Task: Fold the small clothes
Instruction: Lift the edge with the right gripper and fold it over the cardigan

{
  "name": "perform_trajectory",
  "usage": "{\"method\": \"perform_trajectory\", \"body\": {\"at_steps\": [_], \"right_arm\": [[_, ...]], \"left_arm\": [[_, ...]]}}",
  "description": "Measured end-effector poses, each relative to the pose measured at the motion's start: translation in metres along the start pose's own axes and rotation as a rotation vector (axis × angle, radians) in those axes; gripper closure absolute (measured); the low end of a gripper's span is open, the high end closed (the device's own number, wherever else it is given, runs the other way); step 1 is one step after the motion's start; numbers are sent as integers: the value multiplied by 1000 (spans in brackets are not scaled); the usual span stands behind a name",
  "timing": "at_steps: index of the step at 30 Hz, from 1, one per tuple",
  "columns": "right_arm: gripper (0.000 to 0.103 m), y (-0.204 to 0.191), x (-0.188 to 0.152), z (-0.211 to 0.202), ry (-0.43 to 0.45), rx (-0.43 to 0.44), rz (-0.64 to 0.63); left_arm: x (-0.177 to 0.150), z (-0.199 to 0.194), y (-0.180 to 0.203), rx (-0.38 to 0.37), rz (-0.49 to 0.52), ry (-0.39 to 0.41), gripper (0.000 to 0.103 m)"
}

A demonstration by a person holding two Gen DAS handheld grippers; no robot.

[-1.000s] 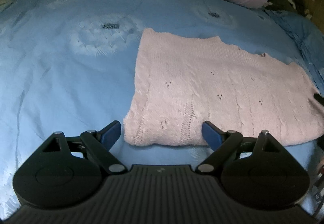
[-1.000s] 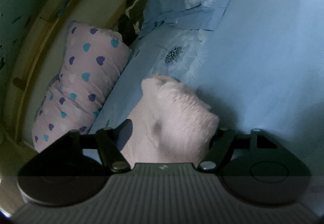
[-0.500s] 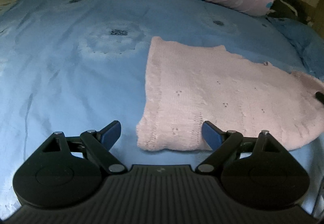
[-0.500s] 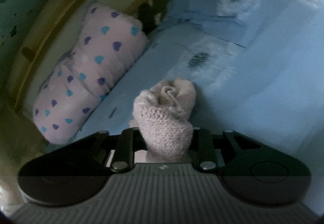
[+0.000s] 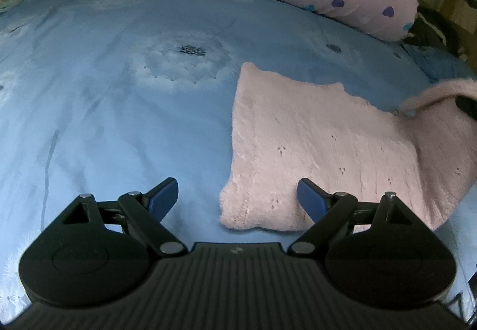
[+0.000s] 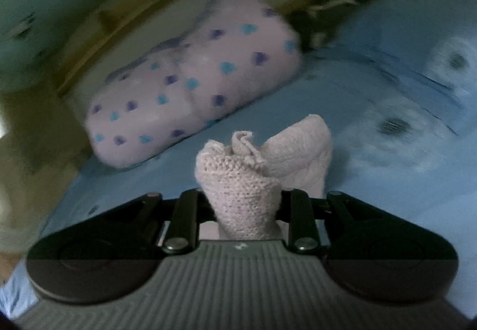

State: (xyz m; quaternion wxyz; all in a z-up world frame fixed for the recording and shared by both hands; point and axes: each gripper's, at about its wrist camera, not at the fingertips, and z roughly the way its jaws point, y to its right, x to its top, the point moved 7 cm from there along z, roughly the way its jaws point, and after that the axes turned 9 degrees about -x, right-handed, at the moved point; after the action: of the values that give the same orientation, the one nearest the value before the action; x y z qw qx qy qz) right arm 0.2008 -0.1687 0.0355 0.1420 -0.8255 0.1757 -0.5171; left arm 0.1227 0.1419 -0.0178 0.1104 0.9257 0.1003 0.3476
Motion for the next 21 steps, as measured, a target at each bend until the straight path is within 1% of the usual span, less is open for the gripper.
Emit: {"method": "perform_trajectory", "body": {"at_steps": [4,7,9,11,13,15,18,21], "right_arm": [[77,-49,-11,-8,24,106,-119],[77,-82,-41,-12,39,182,-293],[77,-94,-72,-4,-26,211,-385],[77,-95,-98,5,-105,214,-414],[77,-91,-117,11,-144,203,-417],[77,-88,-121,11,-143,203,-407],[77,-88,-112,9,-165,206,-359],[77,-83,-99,15,-204,222,-238]], "left_arm": [[1,-4,-7,7,-24,11,13],[3,-6,-13,21,-42,21,13],[4,-8,-14,19,-47,27,13],[6,-10,-16,16,-52,33,13],[7,-11,-18,20,-56,36,13],[6,-12,-20,21,-61,35,13],[6,-12,-21,13,-71,31,13],[6,-12,-19,4,-68,32,13]]}}
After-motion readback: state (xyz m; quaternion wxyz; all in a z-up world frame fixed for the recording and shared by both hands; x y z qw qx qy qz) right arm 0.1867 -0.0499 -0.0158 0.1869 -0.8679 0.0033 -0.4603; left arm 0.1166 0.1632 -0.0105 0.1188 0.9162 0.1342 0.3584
